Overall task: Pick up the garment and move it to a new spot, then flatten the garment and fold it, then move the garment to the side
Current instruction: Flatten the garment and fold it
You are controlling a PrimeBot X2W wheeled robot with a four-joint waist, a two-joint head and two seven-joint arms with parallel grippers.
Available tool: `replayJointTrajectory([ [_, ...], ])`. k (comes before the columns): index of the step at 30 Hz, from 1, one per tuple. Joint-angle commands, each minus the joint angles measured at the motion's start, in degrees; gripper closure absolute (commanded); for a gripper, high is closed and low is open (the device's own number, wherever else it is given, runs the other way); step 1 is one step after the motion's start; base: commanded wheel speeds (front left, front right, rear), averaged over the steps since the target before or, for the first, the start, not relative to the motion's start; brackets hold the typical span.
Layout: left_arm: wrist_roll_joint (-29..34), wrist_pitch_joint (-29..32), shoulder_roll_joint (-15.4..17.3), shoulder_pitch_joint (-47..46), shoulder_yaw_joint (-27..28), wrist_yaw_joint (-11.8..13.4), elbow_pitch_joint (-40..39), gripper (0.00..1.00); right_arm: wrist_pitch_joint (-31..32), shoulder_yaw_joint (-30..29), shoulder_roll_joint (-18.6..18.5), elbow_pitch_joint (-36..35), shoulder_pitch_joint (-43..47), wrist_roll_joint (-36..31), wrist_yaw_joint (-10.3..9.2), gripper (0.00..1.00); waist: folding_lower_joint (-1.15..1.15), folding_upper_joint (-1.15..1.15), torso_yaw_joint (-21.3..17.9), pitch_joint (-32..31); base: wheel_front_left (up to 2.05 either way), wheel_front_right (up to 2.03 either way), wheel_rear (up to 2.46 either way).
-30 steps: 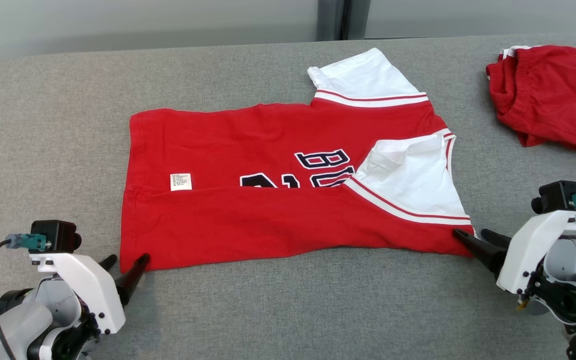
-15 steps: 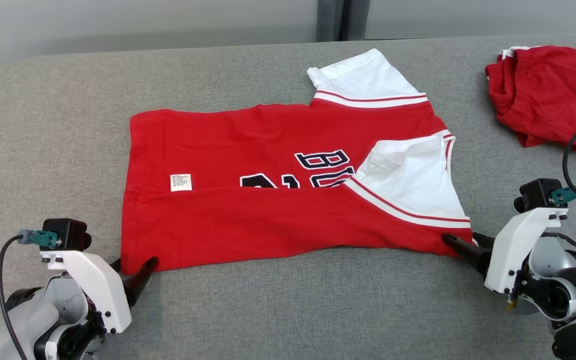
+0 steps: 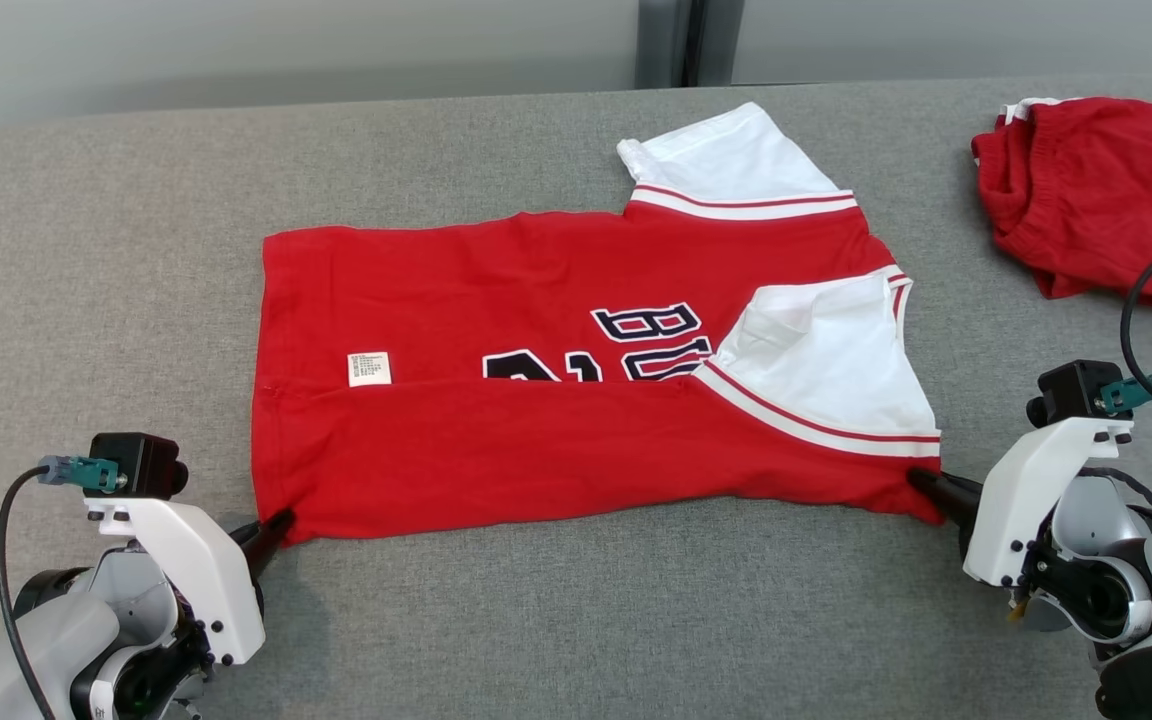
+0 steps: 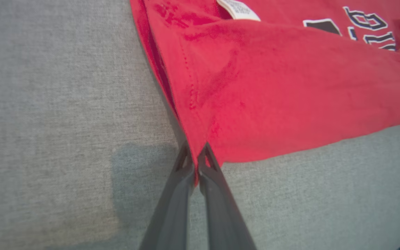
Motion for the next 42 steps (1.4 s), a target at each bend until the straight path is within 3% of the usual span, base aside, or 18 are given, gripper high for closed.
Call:
replayJointTrajectory([
  [1,0.4,-0.4,0.3,0.0,0.1,-0.4,0.2,1.0,-0.3,0.3,-0.2,0.1,0.8,0.2,0.0,1.0,0.0,0.0,-0.1,-0.2,0.0,0.0,0.0],
  [11,0.3,-0.6,2.0,2.3,-0.5,0.4,-2.2,1.0,0.6,-0.4,-2.4,-2.9,4.0,2.4,0.0,1.0,0.0,0.0,-0.2,-3.8,0.0,0.0,0.0],
  [20,-0.1,0.3,7.2,6.9,-2.0,3.9,-10.3,1.0,3.4,-4.3,-3.8,-12.7,13.9,4.1,0.0,1.0,0.0,0.0,-0.3,-6.5,0.0,0.0,0.0],
  [32,-1.4,-1.0,12.2,13.0,-3.1,8.8,-21.0,1.0,8.0,-11.9,1.6,-25.9,27.6,1.3,0.01,1.0,0.0,0.0,-1.1,-7.4,0.0,0.0,0.0],
  [40,-2.0,-0.6,13.0,13.9,-3.2,10.3,-23.4,1.0,11.4,-14.3,4.5,-29.9,30.4,-0.7,0.01,1.0,0.0,0.0,-1.1,-7.5,0.0,0.0,0.0],
  [41,-2.0,-0.5,12.9,13.8,-3.2,10.3,-23.5,0.87,11.6,-14.4,4.7,-30.2,30.4,-1.0,0.01,0.74,0.0,0.0,-1.1,-7.5,0.0,0.0,0.0],
  [42,-2.0,-0.5,12.9,13.8,-3.2,10.3,-23.5,0.87,11.6,-14.4,4.7,-30.2,30.4,-1.0,0.01,0.74,0.0,0.0,-1.1,-7.5,0.0,0.0,0.0],
])
